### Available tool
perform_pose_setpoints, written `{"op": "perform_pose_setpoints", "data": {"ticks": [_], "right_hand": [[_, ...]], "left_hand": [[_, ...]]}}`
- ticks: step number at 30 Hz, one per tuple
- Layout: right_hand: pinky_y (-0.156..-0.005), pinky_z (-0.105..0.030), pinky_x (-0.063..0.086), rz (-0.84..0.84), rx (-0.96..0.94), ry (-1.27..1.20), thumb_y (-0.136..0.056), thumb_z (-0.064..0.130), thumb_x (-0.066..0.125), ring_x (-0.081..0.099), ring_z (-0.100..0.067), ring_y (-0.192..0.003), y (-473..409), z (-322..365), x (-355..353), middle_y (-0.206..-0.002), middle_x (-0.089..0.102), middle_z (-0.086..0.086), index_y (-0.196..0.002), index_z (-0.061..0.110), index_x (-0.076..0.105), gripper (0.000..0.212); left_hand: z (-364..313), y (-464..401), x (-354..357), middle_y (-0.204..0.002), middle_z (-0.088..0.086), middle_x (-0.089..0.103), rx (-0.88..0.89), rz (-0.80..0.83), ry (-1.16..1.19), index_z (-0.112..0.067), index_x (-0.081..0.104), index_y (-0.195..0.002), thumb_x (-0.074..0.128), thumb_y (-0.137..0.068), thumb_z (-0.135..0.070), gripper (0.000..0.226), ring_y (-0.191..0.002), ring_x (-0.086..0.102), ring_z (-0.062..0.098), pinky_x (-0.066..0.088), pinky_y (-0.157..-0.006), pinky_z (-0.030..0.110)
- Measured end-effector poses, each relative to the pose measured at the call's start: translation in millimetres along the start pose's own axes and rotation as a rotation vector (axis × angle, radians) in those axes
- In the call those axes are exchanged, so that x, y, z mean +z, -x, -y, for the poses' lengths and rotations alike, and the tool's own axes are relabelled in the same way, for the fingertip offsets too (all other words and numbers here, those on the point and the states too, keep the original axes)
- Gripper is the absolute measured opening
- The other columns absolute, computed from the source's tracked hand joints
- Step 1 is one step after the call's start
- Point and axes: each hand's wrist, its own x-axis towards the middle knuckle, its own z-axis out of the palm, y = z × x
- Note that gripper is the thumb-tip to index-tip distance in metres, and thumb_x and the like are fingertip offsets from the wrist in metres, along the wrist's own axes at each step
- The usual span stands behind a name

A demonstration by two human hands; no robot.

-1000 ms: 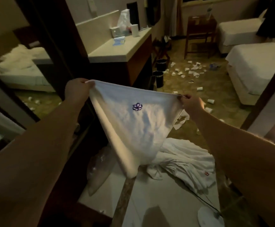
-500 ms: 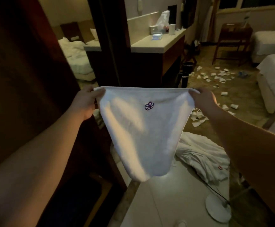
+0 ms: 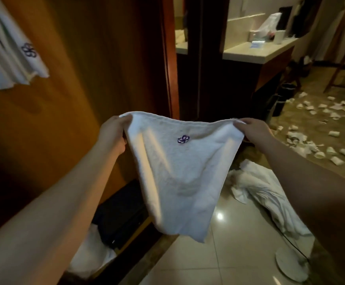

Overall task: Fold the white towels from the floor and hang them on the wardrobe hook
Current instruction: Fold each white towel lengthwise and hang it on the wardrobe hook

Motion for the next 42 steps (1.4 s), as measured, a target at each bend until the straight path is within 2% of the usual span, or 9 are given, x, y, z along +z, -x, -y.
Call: {"op": "perform_pose_setpoints", "data": {"ticks": [3,6,10,13,18,25,30,37,42], "right_hand": [[-0.062,-0.021,0.05,0.085,0.02,-0.055,-0.095,0.038,0.067,0.067,-0.012,-0.084,20.6,11.0,28.2,-0.094,0.071,0.004,-0.094,0.031,0.073,0.01],[-0.066,-0.031,0.053,0.167,0.079,-0.127,-0.092,0.037,0.069,0.068,-0.02,-0.075,42.8,6.1,57.9,-0.086,0.073,-0.003,-0.088,0.024,0.076,0.015],[-0.051,-0.026,0.047,0.22,0.156,-0.108,-0.093,0.029,0.067,0.059,-0.015,-0.057,79.5,-15.4,99.4,-0.073,0.064,-0.006,-0.097,0.012,0.075,0.019],[-0.054,-0.026,0.045,0.253,0.176,-0.064,-0.094,0.021,0.062,0.058,-0.016,-0.064,106.7,-24.7,124.5,-0.08,0.062,-0.004,-0.098,0.012,0.069,0.013],[-0.066,-0.032,0.057,0.411,0.057,-0.069,-0.095,0.028,0.059,0.067,-0.02,-0.095,155.3,-9.2,149.9,-0.116,0.064,0.004,-0.123,0.043,0.06,0.031],[-0.07,-0.022,0.047,0.615,-0.097,-0.049,-0.094,0.042,0.051,0.061,0.006,-0.07,194.2,30.6,163.5,-0.093,0.064,0.037,-0.092,0.059,0.071,0.027],[-0.07,-0.013,0.038,0.599,-0.356,0.203,-0.084,0.051,0.05,0.052,0.026,-0.092,207.4,57.2,154.0,-0.092,0.046,0.062,-0.091,0.079,0.051,0.029],[-0.063,-0.013,0.037,0.405,-0.589,0.185,-0.086,0.059,0.051,0.056,0.016,-0.092,213.1,84.9,149.5,-0.091,0.062,0.038,-0.083,0.061,0.057,0.007],[-0.062,-0.027,0.05,0.365,-0.589,0.197,-0.084,0.064,0.053,0.063,0.0,-0.077,208.8,96.6,148.7,-0.077,0.068,0.016,-0.092,0.041,0.07,0.03]], "left_hand": [[8.6,23.6,-24.0,-0.124,0.015,0.067,-0.03,-0.083,0.055,-0.006,0.059,-0.131,0.067,-0.092,-0.016,0.041,-0.115,0.065,0.031,0.052,-0.102,0.049],[31.7,54.6,-45.8,-0.12,0.012,0.067,-0.079,-0.17,0.072,-0.009,0.056,-0.131,0.07,-0.091,-0.019,0.044,-0.11,0.065,0.03,0.054,-0.098,0.046],[71.1,92.1,-69.8,-0.106,0.01,0.067,-0.137,-0.303,0.096,-0.019,0.062,-0.096,0.069,-0.093,-0.019,0.008,-0.106,0.063,0.029,0.052,-0.093,0.046],[95.2,112.5,-77.9,-0.098,0.007,0.068,-0.167,-0.362,0.116,-0.02,0.063,-0.092,0.07,-0.093,-0.02,0.006,-0.1,0.066,0.029,0.054,-0.084,0.042],[105.7,135.6,-70.8,-0.094,0.009,0.078,-0.2,-0.298,0.168,-0.017,0.067,-0.103,0.07,-0.094,-0.021,0.01,-0.088,0.076,0.029,0.061,-0.084,0.049],[96.0,166.8,-54.2,-0.115,0.002,0.073,-0.154,-0.138,0.026,-0.028,0.068,-0.113,0.063,-0.097,-0.033,0.017,-0.107,0.069,0.026,0.058,-0.091,0.049],[75.1,178.3,-61.5,-0.111,0.001,0.075,-0.07,0.0,-0.089,-0.028,0.069,-0.12,0.055,-0.102,-0.03,0.022,-0.104,0.072,0.024,0.058,-0.091,0.053],[53.2,186.6,-58.5,-0.099,-0.004,0.076,0.107,0.095,-0.187,-0.039,0.07,-0.106,0.055,-0.091,-0.044,0.022,-0.092,0.073,0.018,0.059,-0.076,0.037],[47.4,186.5,-54.5,-0.093,0.0,0.075,0.081,0.117,-0.052,-0.029,0.07,-0.094,0.06,-0.093,-0.031,0.01,-0.084,0.072,0.015,0.052,-0.07,0.03]]}}
